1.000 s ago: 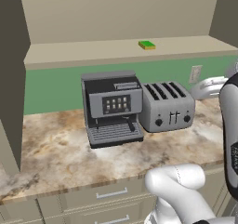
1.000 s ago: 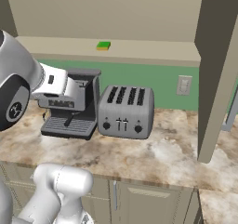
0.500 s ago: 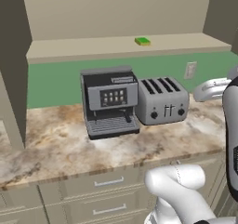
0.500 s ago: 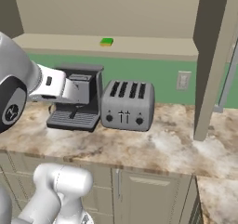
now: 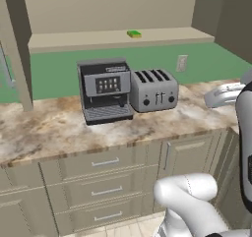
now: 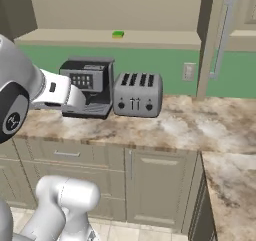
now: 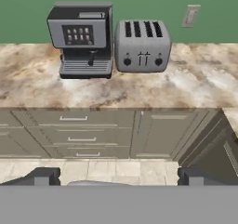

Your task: Pick up the sponge and sponge from the sink, and place them back in the cabinet, and close the cabinet doors.

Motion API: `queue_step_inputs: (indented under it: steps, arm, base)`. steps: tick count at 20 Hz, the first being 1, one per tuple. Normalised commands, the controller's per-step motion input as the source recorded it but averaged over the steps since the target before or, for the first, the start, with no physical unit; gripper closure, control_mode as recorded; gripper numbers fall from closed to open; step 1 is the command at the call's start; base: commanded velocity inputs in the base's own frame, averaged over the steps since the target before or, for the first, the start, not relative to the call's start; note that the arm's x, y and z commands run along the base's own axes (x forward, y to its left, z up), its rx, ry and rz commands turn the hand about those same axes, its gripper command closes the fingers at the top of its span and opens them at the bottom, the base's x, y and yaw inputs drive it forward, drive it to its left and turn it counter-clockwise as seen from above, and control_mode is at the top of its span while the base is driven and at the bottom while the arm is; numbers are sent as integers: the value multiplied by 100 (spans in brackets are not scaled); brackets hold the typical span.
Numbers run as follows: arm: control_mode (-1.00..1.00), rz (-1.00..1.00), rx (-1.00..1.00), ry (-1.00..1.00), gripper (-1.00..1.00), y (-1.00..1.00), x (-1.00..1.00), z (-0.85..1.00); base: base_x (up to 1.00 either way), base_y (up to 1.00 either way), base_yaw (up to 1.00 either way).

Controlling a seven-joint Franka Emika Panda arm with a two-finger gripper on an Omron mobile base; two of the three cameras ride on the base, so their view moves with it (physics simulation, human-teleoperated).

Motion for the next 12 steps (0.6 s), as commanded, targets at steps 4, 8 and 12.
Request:
queue_step_inputs:
  steps: [4,8,12]
  arm:
    - [100,0,0,0,-100,0,0,0]
    - [100,0,0,0,-100,0,0,0]
    - [100,0,0,0,-100,0,0,0]
  base:
    - [-78,0,-19]
    - [-70,0,-24]
    - [-65,0,-27]
